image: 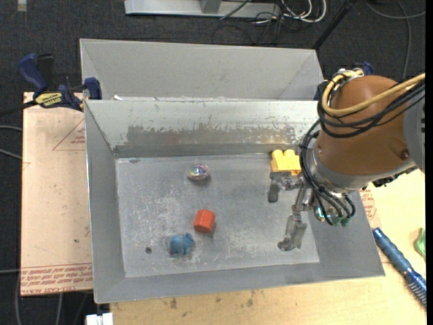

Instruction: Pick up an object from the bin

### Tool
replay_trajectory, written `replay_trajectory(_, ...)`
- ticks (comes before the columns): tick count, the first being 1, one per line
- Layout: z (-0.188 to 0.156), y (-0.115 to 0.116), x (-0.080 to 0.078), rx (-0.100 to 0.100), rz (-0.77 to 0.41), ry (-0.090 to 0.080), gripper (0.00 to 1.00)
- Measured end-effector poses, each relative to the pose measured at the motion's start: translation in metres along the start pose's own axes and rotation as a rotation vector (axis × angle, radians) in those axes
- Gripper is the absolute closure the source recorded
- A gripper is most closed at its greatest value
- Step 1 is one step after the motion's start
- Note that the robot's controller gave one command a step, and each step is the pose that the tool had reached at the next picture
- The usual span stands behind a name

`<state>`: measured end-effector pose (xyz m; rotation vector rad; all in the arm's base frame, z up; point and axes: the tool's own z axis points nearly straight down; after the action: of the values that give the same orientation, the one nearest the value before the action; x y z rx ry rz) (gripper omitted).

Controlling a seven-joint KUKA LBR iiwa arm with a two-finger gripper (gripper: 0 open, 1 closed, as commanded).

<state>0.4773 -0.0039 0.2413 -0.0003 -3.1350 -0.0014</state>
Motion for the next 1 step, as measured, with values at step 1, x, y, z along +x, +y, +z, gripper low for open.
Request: replay_trajectory(1, 0.1758, 0.0493, -0.0441, -0.001, 0.131, -0.001, 0.0)
